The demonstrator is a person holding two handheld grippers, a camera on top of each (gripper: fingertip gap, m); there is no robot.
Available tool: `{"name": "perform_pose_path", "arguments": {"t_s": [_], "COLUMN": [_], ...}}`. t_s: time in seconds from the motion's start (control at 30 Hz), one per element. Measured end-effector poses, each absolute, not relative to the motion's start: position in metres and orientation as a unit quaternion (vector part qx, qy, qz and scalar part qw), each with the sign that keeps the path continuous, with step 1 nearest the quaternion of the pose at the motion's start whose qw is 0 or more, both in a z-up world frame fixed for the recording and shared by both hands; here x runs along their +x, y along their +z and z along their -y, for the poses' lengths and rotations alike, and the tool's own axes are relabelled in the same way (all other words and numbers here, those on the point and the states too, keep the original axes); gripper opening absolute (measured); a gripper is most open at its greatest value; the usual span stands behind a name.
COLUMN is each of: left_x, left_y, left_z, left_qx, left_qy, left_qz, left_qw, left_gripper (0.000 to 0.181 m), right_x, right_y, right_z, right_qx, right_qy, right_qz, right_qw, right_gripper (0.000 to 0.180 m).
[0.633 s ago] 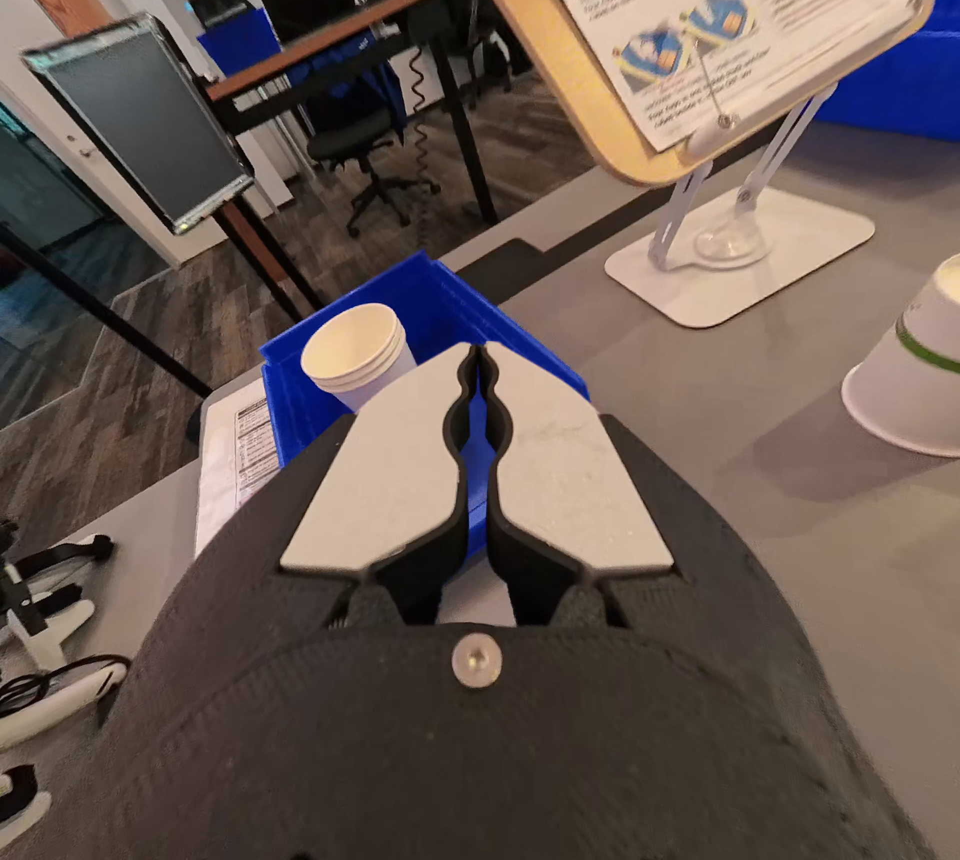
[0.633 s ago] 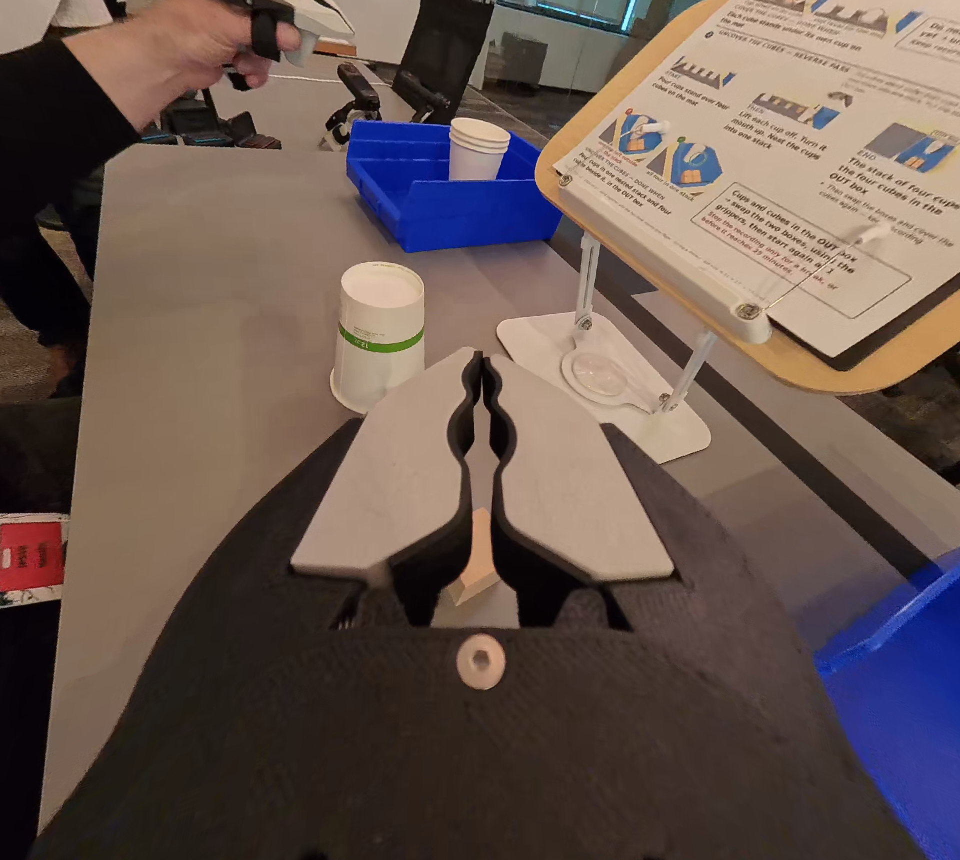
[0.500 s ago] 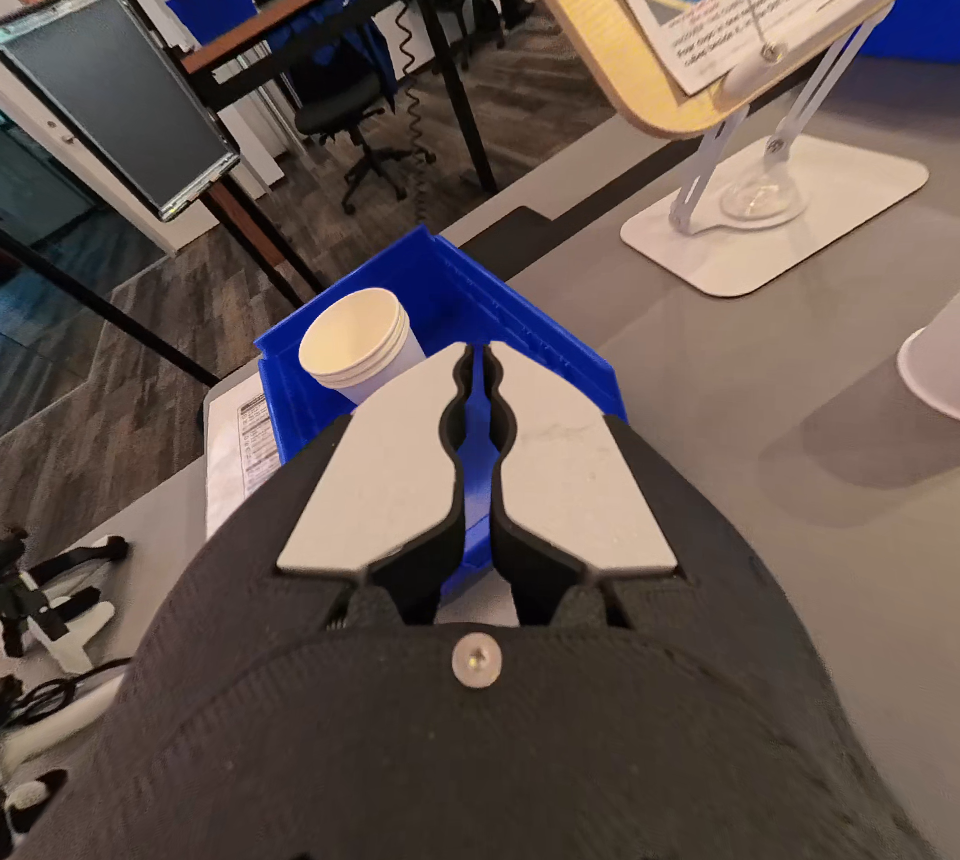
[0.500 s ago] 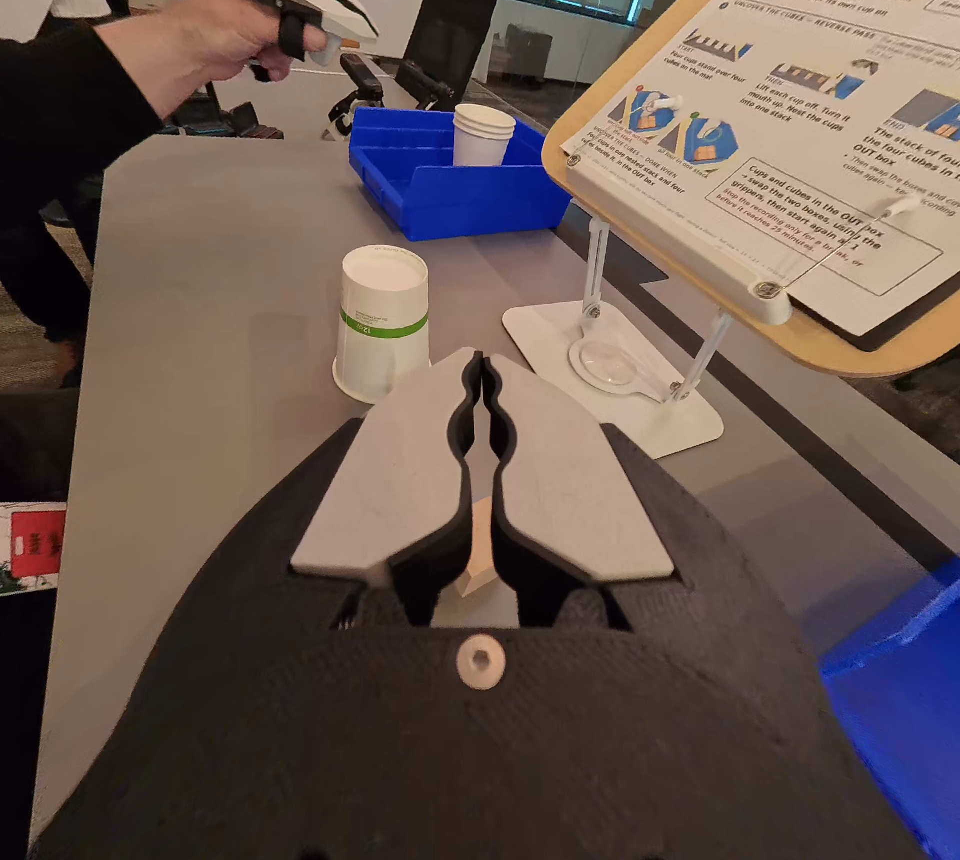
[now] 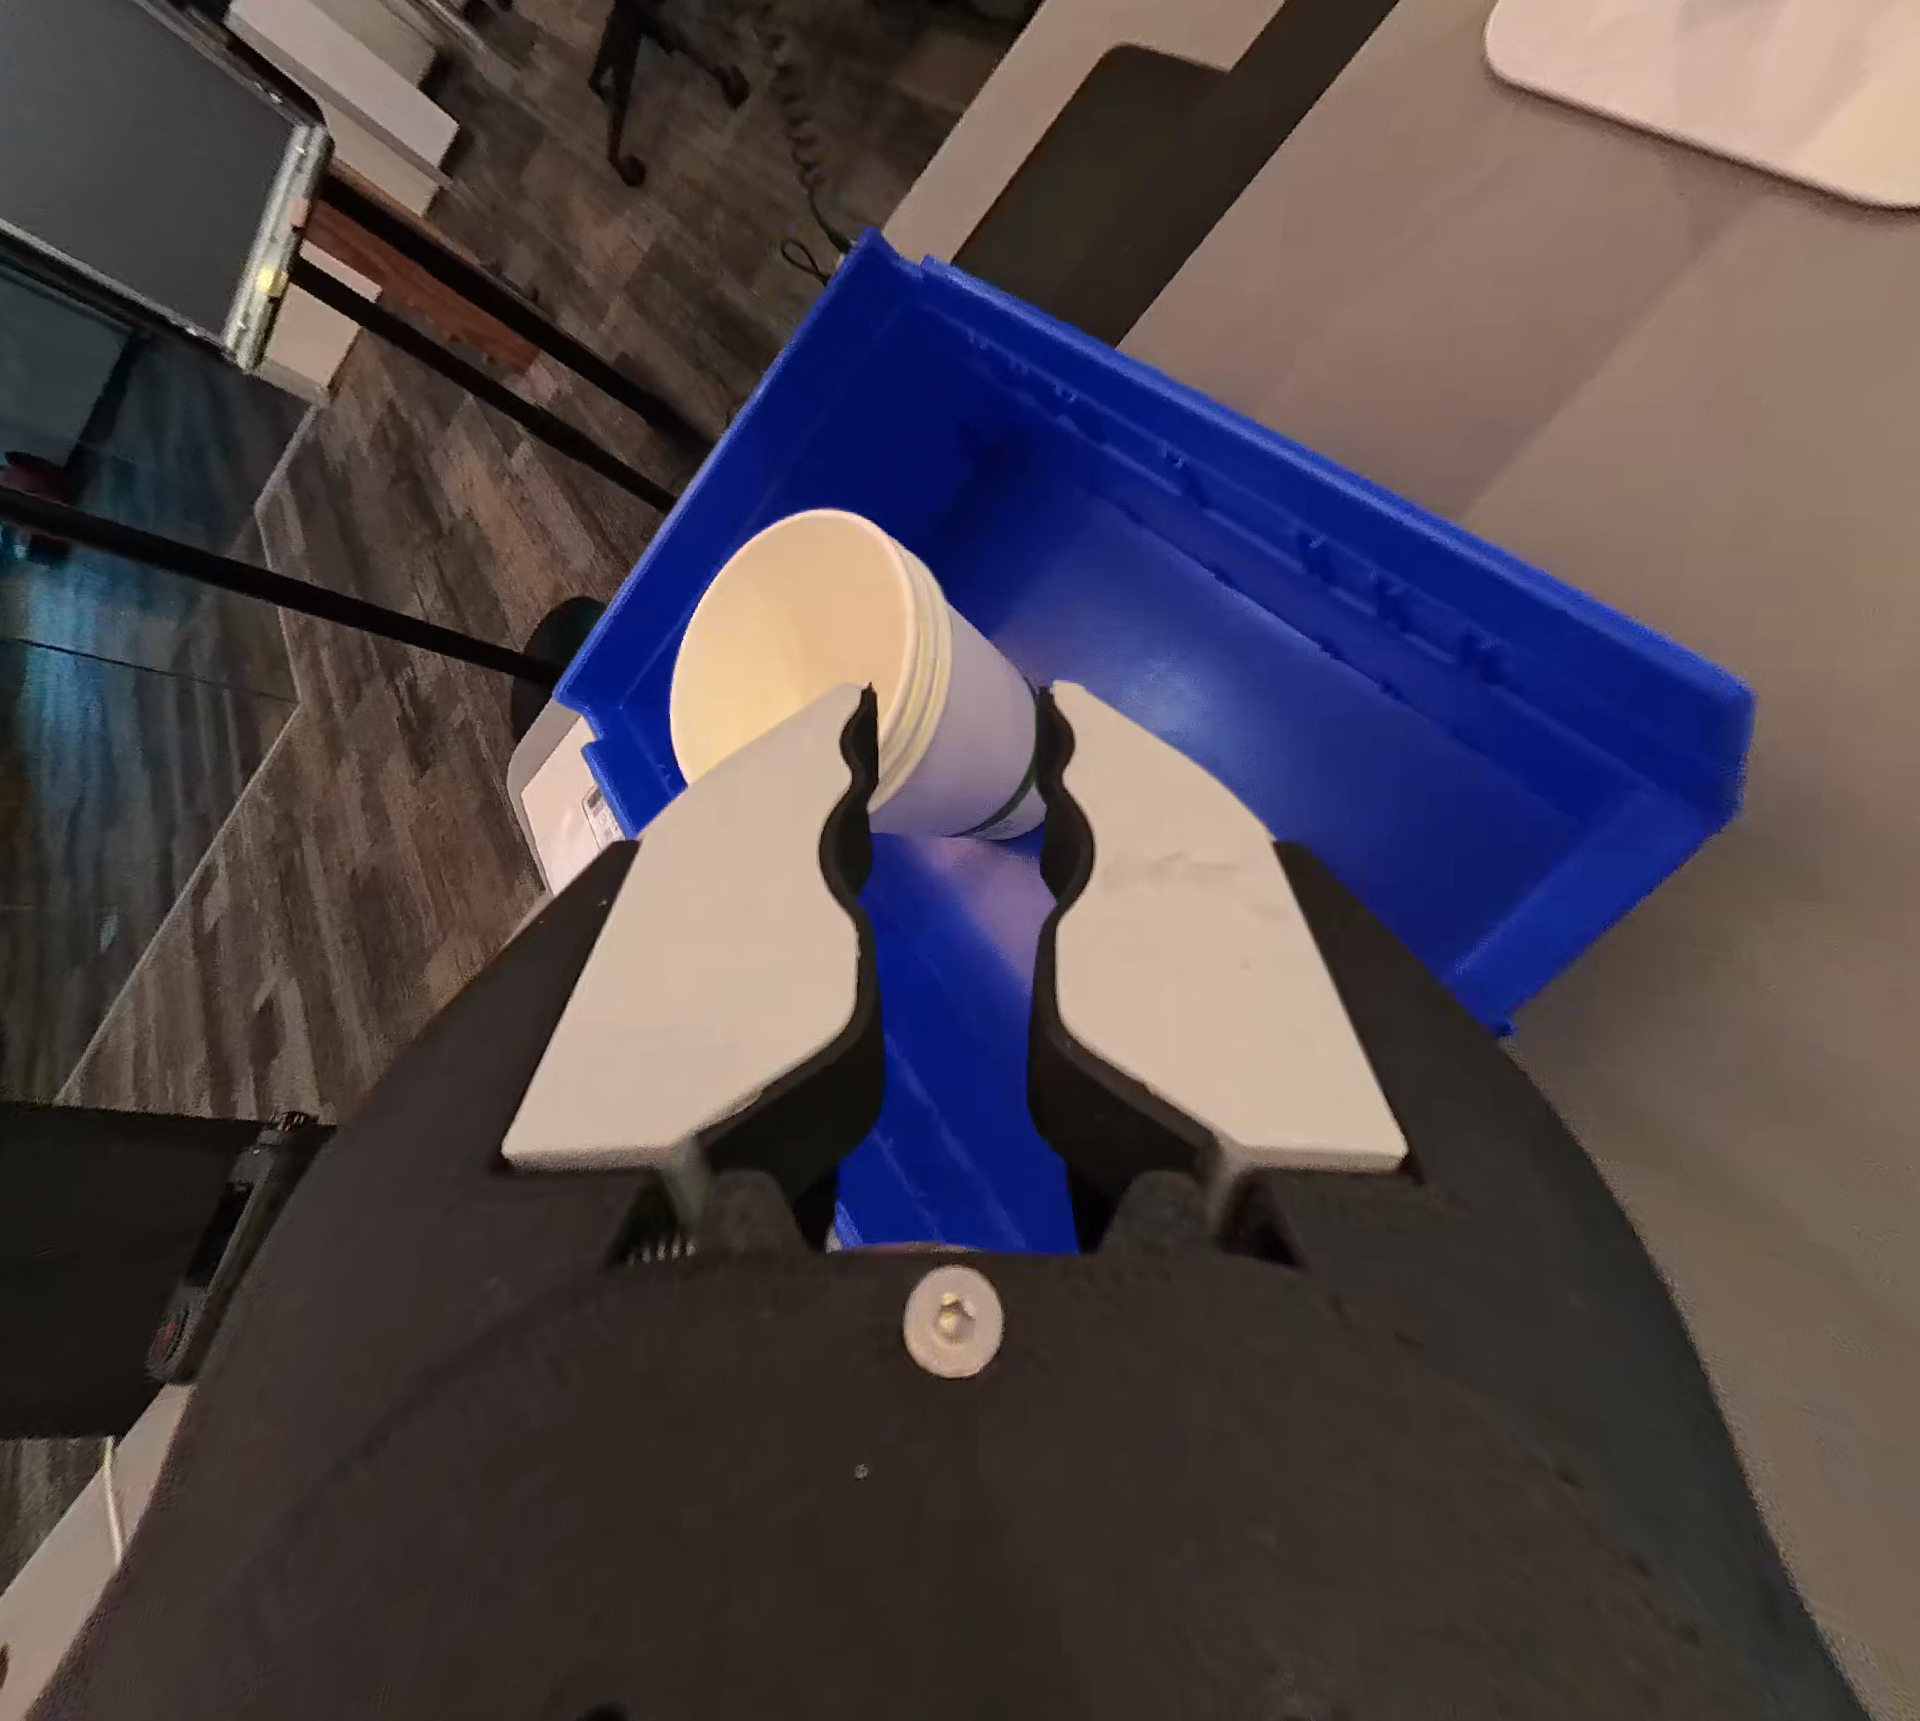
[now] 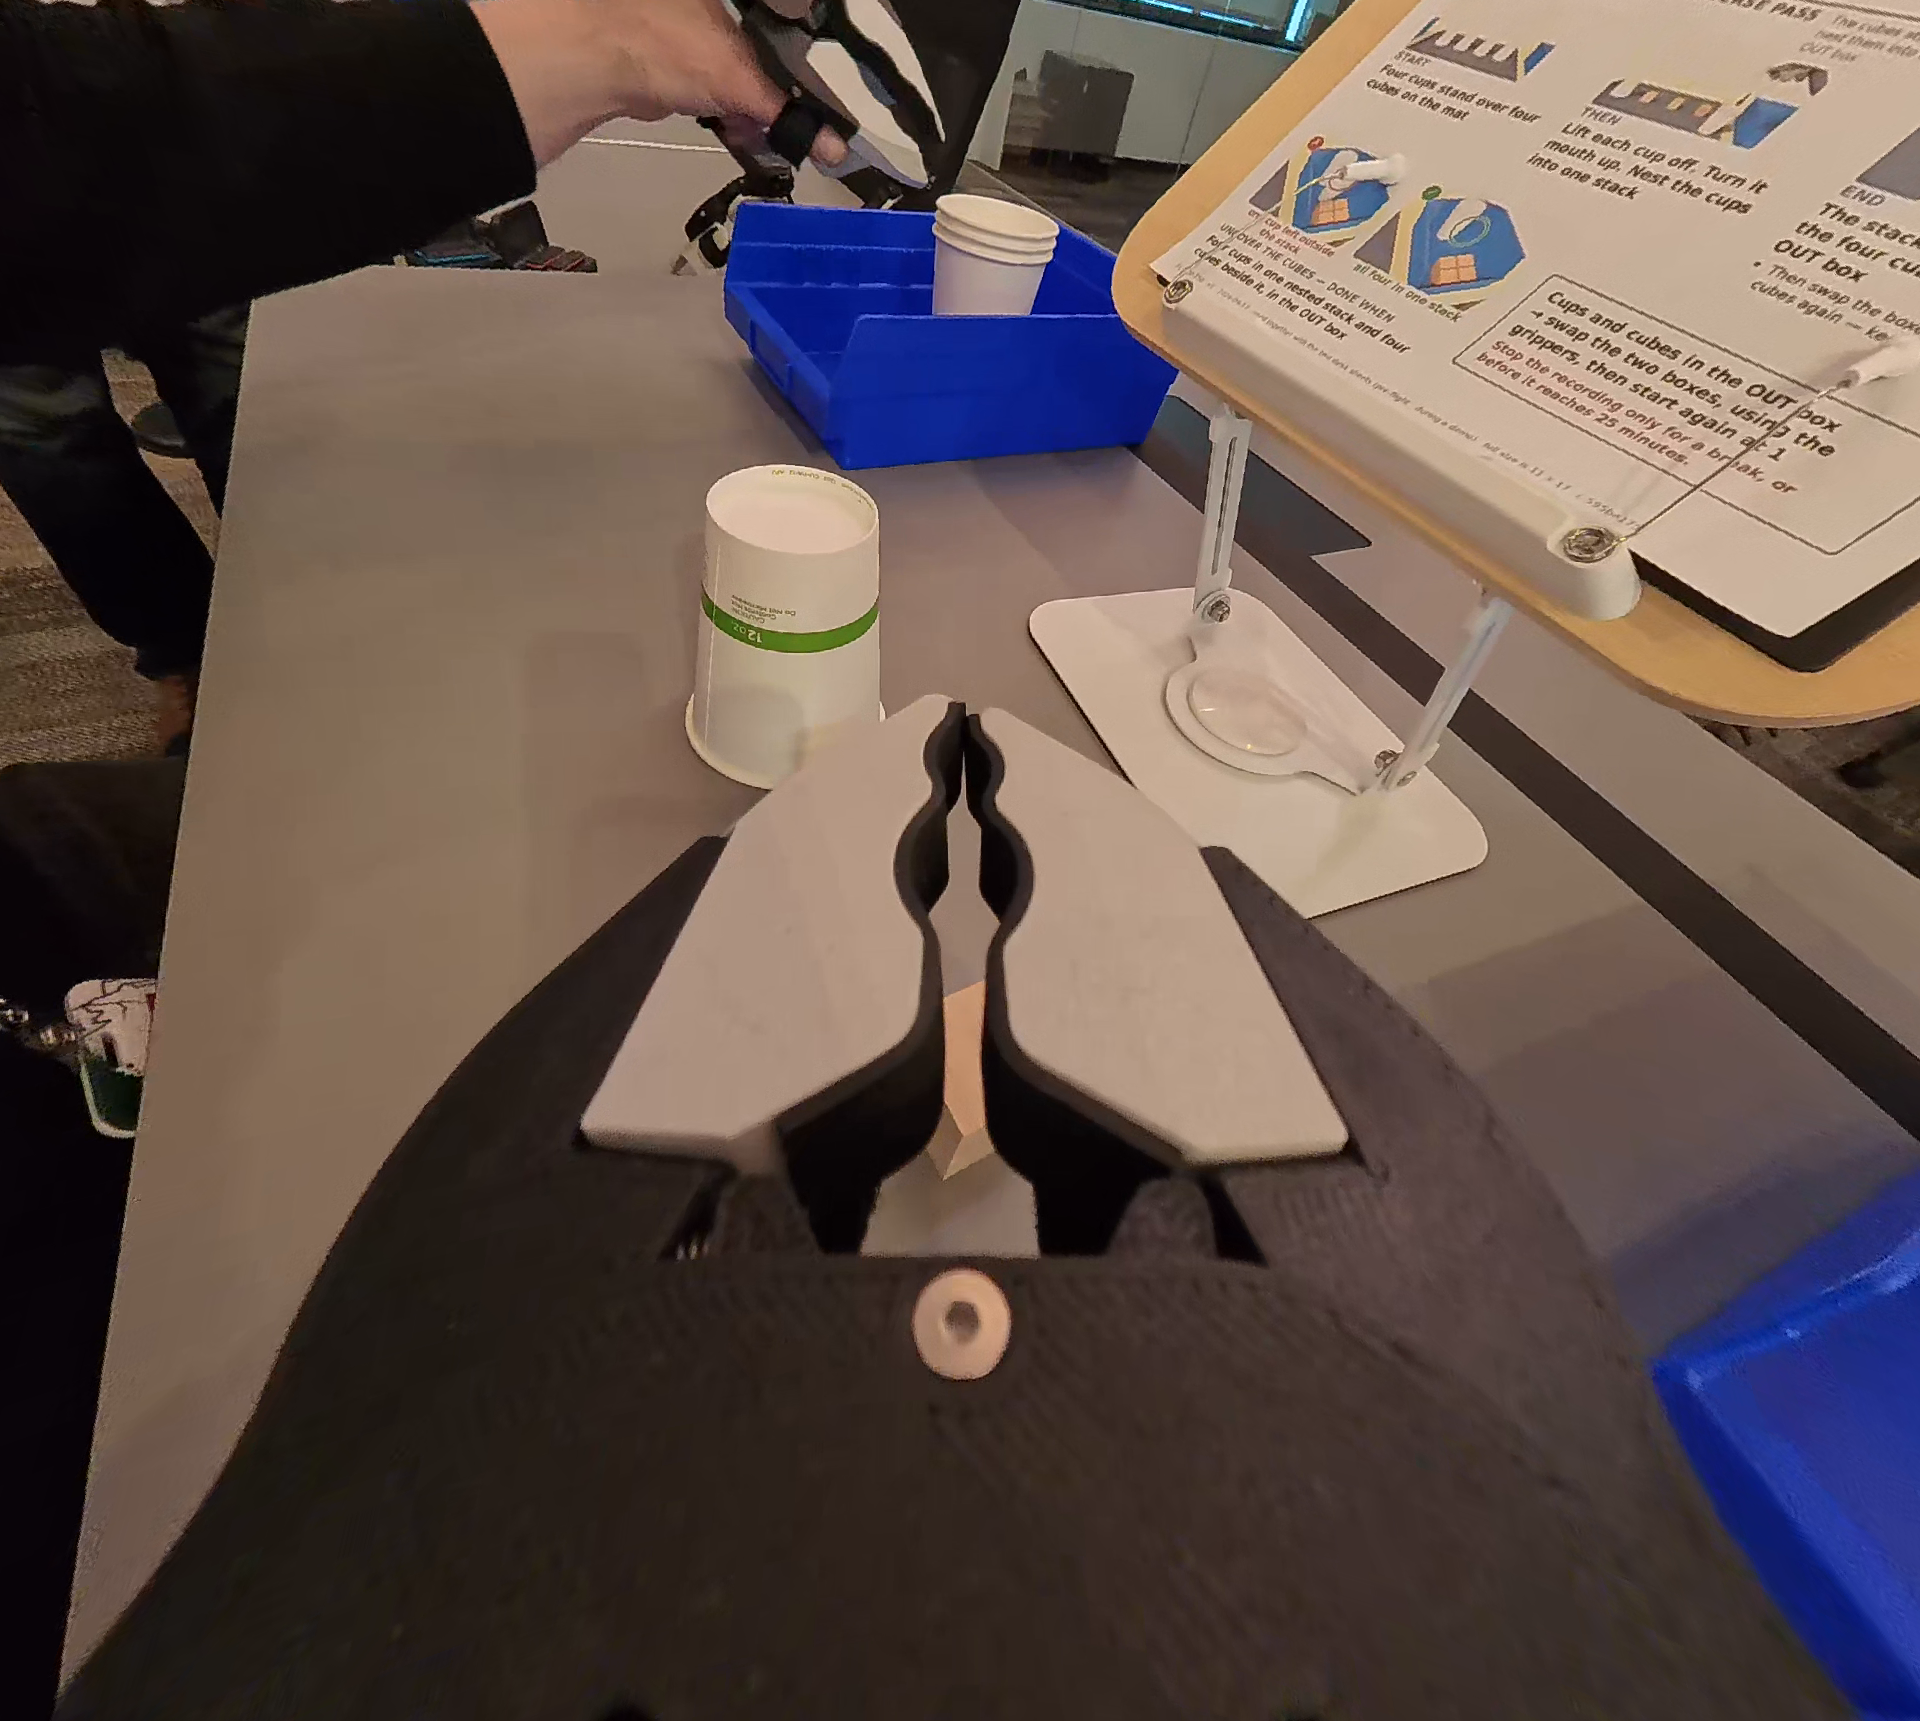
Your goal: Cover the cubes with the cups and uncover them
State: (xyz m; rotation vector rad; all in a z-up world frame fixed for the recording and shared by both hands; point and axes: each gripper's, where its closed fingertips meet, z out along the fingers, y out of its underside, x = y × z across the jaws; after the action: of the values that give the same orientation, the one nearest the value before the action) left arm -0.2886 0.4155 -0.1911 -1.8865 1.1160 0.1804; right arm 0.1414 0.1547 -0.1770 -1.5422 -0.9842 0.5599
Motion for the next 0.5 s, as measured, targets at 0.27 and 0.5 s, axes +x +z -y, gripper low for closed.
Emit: {"name": "perform_pose_path", "arguments": {"t_s": [0.27,0.5], "left_x": [-0.296,-0.299], "left_y": [-0.213,-0.225], "left_z": [-0.451,-0.46], "left_qx": [-0.778,-0.78], "left_qy": [0.067,0.073], "left_qz": [-0.486,-0.501], "left_qw": [0.392,0.366], "left_gripper": [0.024,0.017], "right_x": [0.141,0.143], "right_y": [-0.18,-0.185], "right_z": [-0.159,-0.164], "right_qx": [-0.663,-0.668], "right_qy": [0.245,0.246], "right_qz": [0.418,0.413], "right_qw": [0.571,0.567], "right_gripper": [0.0,0.0]}}
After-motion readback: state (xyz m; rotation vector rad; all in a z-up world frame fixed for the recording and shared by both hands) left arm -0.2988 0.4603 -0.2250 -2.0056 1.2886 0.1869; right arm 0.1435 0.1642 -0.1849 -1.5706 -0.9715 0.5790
